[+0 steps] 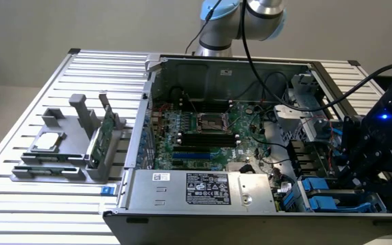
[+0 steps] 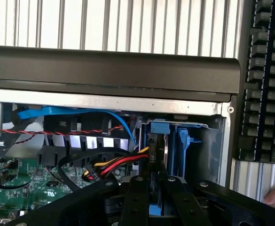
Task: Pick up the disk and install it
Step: 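Insert the first disk wire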
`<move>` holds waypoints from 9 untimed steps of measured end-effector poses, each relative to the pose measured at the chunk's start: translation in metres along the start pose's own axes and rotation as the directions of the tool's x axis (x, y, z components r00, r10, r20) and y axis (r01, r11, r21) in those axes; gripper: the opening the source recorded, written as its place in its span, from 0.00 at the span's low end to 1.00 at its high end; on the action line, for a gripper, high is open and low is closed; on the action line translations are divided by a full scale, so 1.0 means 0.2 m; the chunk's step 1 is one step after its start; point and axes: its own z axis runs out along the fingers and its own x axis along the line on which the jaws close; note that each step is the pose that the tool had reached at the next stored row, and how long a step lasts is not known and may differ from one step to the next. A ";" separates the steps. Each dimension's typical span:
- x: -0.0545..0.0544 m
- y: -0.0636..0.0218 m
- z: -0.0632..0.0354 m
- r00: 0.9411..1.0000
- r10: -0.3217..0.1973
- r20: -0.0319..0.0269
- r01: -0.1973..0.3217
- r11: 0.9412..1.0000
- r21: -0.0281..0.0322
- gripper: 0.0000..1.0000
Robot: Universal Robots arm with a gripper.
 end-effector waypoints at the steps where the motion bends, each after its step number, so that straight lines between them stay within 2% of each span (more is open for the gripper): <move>1: 0.00 0.000 0.001 1.000 0.000 0.000 0.000 1.000 0.000 0.17; 7: 0.00 0.000 0.002 1.000 0.001 0.000 -0.001 1.000 0.002 0.19; 8: 0.00 0.000 0.001 1.000 0.001 0.000 -0.001 1.000 0.002 0.25; 9: 0.00 0.000 -0.001 1.000 0.001 0.000 -0.001 1.000 0.002 0.25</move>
